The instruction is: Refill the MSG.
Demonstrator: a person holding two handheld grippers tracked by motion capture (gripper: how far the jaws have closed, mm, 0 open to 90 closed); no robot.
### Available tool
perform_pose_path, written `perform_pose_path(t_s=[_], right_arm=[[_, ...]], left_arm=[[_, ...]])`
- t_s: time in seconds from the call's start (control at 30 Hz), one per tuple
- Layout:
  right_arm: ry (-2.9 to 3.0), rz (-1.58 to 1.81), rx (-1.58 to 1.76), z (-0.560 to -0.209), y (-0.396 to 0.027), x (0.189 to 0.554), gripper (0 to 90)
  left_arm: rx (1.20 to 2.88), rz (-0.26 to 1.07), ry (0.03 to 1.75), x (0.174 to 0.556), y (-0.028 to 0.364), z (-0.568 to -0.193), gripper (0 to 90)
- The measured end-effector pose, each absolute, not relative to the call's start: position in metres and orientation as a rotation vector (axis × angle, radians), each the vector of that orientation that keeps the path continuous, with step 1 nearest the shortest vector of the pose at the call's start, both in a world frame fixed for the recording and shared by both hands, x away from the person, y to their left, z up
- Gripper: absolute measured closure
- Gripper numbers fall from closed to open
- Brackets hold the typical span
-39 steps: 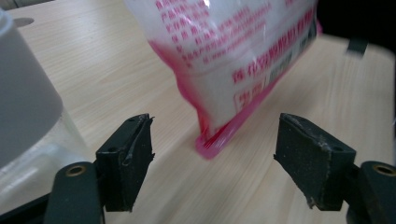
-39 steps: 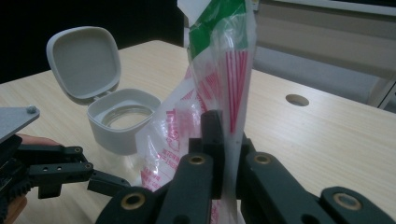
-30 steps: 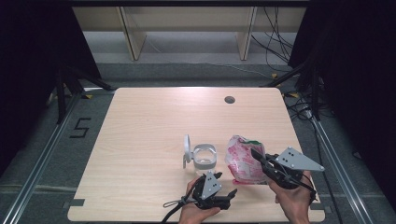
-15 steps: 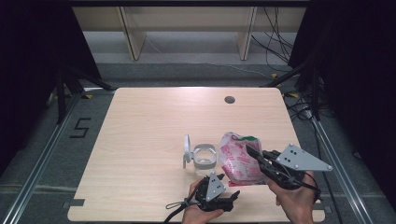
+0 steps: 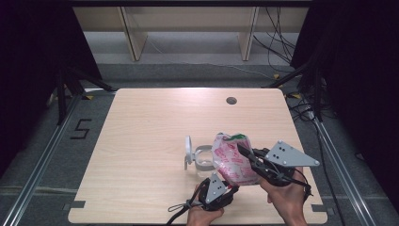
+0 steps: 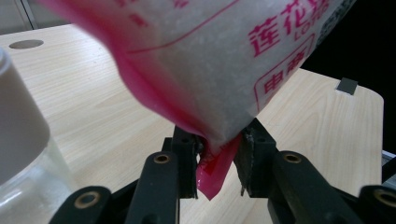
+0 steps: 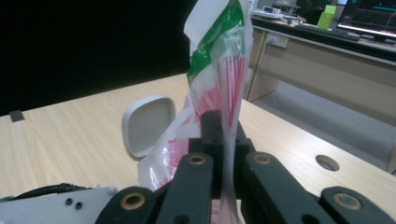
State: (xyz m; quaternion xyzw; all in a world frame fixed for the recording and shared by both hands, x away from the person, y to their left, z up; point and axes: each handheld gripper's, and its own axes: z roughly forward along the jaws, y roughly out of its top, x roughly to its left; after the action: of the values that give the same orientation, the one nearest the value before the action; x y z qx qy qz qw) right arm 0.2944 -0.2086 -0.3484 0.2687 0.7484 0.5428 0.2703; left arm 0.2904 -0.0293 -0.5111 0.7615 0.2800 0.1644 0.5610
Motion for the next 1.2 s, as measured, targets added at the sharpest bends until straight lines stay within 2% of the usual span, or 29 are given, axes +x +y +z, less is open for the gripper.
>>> perform_pose_path(t_s=[0.47, 1.2], right_arm=[[1.999, 1.466, 0.773, -0.347, -0.186, 0.326, 90.0], [2.056, 1.350, 0.794, -0.351, -0.156, 0.347, 90.0]], left_arm=[[1.794, 0.292, 0.610, 0.304, -0.039, -0.503, 73.7], [1.758, 0.259, 0.622, 0.321, -0.047, -0.503, 74.3]])
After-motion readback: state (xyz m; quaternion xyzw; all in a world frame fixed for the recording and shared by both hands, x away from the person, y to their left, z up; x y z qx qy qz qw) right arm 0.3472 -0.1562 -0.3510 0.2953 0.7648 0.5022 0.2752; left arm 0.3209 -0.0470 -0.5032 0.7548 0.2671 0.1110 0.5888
